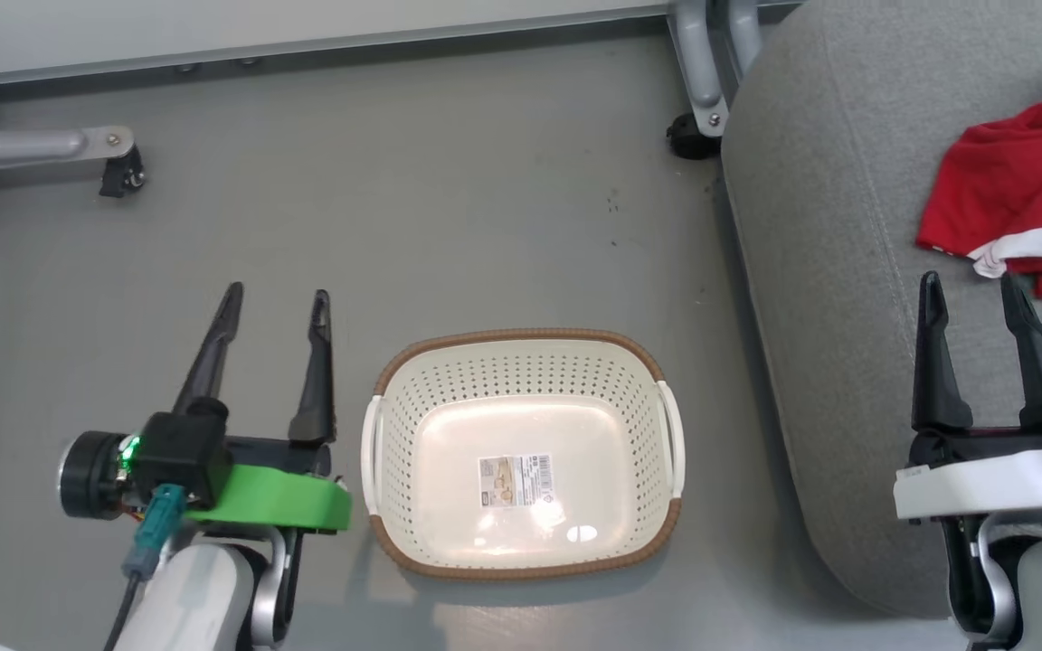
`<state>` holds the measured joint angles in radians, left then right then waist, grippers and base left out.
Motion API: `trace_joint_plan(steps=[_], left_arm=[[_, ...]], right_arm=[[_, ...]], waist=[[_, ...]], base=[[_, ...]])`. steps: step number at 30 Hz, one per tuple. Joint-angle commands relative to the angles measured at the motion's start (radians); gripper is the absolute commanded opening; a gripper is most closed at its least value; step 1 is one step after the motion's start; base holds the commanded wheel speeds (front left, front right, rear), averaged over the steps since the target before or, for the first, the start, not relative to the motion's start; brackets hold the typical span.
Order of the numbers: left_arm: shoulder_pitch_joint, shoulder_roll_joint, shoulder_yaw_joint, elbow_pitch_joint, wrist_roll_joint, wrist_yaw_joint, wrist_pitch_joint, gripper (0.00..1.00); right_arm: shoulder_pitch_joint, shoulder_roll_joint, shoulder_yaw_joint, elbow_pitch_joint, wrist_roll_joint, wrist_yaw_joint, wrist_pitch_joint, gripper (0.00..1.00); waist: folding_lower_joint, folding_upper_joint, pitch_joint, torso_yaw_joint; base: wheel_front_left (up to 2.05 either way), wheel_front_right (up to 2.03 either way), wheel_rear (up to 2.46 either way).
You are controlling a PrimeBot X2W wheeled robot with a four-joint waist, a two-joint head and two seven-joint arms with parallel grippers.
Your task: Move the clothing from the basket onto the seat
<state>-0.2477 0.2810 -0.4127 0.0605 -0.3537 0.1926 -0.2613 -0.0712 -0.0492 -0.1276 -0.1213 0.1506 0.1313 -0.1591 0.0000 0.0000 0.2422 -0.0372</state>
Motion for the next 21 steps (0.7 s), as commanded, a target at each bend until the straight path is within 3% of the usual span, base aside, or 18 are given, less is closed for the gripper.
trace_joint_plan(steps=[1, 10, 21], left_arm=[[0.030, -0.006, 0.027, -0.008, 0.004, 0.010, -0.004, 1.00], [0.148, -0.042, 0.158, -0.007, 0.029, -0.014, -0.004, 1.00], [0.248, -0.076, 0.183, 0.026, 0.070, -0.078, -0.004, 1.00]], right_arm=[[0.026, -0.003, 0.014, -0.019, 0.010, -0.001, 0.008, 1.00], [0.116, -0.003, 0.051, -0.075, 0.016, -0.001, 0.038, 1.00], [0.203, -0.003, 0.086, -0.077, 0.011, -0.001, 0.066, 1.00]], waist=[[0.0000, 0.0000, -0.029, 0.041], [0.0000, 0.0000, -0.075, 0.065], [0.0000, 0.0000, -0.149, 0.054]], base=[[0.00, 0.00, 0.00], [0.00, 0.00, 0.00], [0.00, 0.00, 0.00]])
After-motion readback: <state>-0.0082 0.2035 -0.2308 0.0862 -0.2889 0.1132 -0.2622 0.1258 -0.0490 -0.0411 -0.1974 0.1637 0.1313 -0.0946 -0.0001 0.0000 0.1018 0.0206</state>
